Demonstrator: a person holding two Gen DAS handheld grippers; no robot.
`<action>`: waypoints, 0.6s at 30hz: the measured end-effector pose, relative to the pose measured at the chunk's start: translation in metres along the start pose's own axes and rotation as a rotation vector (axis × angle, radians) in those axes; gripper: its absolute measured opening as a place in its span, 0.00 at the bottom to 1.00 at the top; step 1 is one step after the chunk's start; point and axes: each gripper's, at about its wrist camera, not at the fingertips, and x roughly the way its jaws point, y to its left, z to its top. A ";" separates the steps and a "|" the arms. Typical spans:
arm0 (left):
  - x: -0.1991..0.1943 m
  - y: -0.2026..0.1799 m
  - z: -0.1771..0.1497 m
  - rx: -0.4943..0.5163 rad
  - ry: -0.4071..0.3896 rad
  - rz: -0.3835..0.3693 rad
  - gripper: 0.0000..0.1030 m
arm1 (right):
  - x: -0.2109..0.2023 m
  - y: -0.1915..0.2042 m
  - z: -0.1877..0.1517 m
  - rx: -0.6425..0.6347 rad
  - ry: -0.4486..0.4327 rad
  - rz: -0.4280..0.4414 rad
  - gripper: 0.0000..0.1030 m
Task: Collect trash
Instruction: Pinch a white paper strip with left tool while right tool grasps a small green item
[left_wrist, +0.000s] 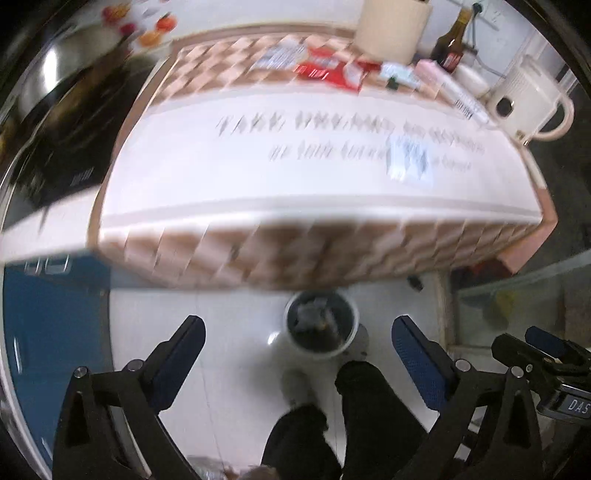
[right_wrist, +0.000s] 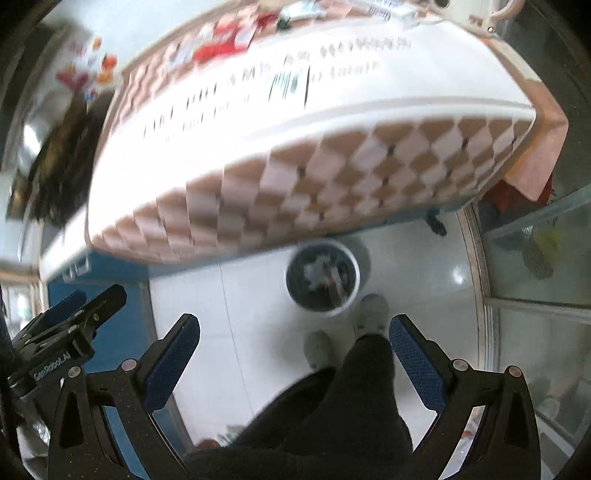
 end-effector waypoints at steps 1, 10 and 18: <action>0.004 -0.005 0.015 0.007 -0.009 -0.004 1.00 | -0.003 -0.004 0.013 0.008 -0.015 0.000 1.00; 0.097 -0.070 0.128 -0.023 0.129 -0.063 1.00 | 0.002 -0.065 0.148 0.079 -0.081 -0.033 1.00; 0.147 -0.130 0.171 0.076 0.148 0.025 0.57 | 0.062 -0.132 0.248 0.083 0.014 -0.116 1.00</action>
